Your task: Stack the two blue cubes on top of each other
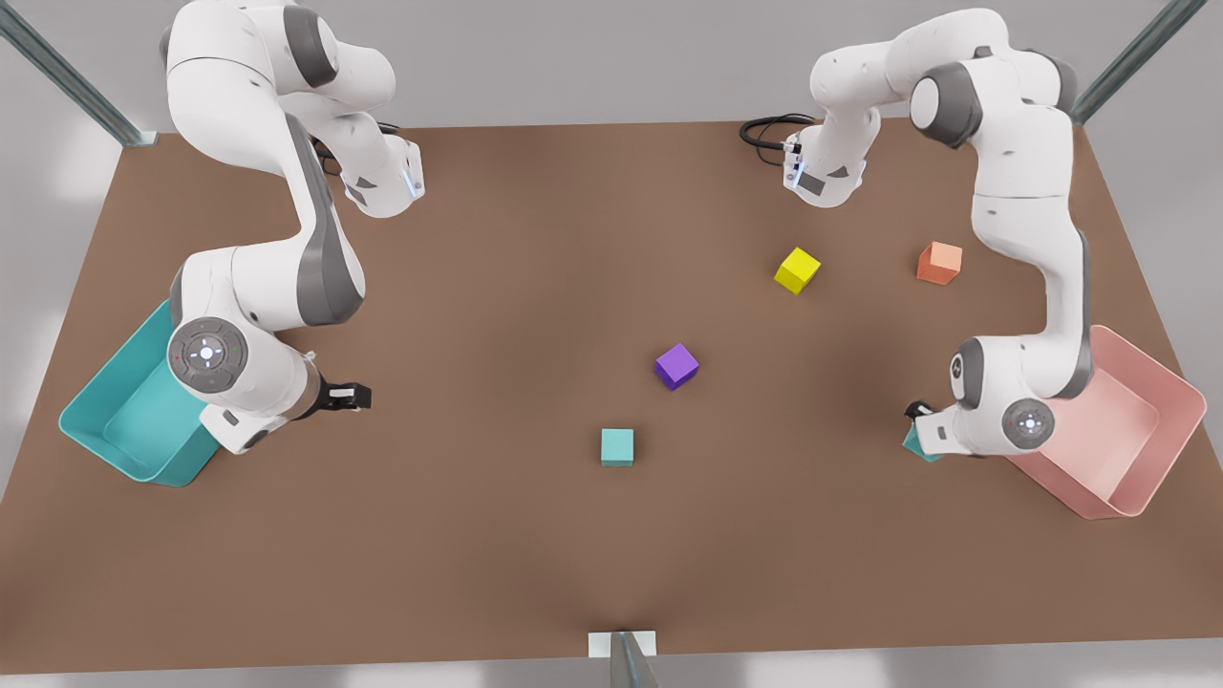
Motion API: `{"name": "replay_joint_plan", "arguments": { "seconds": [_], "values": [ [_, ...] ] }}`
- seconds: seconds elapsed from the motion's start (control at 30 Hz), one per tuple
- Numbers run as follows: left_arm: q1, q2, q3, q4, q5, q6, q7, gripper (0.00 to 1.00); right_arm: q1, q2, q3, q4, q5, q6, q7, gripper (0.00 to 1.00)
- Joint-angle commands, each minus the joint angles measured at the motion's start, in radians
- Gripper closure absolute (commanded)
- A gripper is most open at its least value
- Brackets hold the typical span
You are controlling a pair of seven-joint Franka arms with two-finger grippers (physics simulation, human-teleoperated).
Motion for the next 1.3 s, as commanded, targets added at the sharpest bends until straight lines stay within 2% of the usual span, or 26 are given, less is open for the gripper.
{"name": "replay_joint_plan", "arguments": {
  "seconds": [0.0, 0.03, 0.07, 0.1, 0.17, 0.23, 0.33, 0.37, 1.0, 1.27],
  "values": [
    [-0.056, -0.002, -0.081, 0.09, -0.021, -0.215, -0.47, 0.45, 0.0, -0.002, 0.0, 0.0, 0.001, 0.001, -0.025, 0.0],
    [-0.066, 0.014, -0.163, 0.117, -0.063, -0.218, -0.591, 0.45, 0.0, -0.002, 0.0, 0.0, 0.002, 0.001, -0.025, 0.0],
    [-0.138, 0.05, -0.21, 0.182, -0.06, -0.218, -0.746, 0.45, -0.002, -0.002, 0.0, 0.0, 0.002, 0.001, -0.025, 0.0],
    [-0.204, 0.076, -0.21, 0.222, -0.06, -0.218, -0.852, 0.45, -0.002, -0.002, 0.0, 0.0, 0.007, 0.001, -0.025, 0.0],
    [-0.387, 0.202, -0.21, 0.418, -0.062, -0.218, -1.181, 0.45, -0.005, 0.0, 0.0, 0.0, 0.013, 0.001, -0.031, 0.0],
    [-0.499, 0.31, -0.203, 0.581, -0.06, -0.218, -1.341, 0.45, -0.007, 0.0, 0.0, -0.001, 0.014, 0.001, -0.032, 0.0],
    [-0.574, 0.406, -0.185, 0.704, -0.06, -0.209, -1.456, 0.45, -0.007, 0.0, -0.002, -0.006, 0.017, 0.002, -0.034, 0.0],
    [-0.597, 0.415, -0.159, 0.707, -0.06, -0.193, -1.465, 0.45, -0.007, 0.0, 0.0, -0.006, 0.017, 0.002, -0.034, 0.0],
    [-0.603, 0.439, -0.179, 0.713, -0.114, -0.11, -1.487, 0.44, -0.011, -0.002, -0.002, -0.028, 0.024, 0.021, -0.034, 0.0],
    [-0.614, 0.472, -0.183, 0.772, -0.128, -0.075, -1.481, 0.44, -0.011, -0.002, -0.005, -0.035, 0.024, 0.027, -0.034, 0.0]
  ]
}}
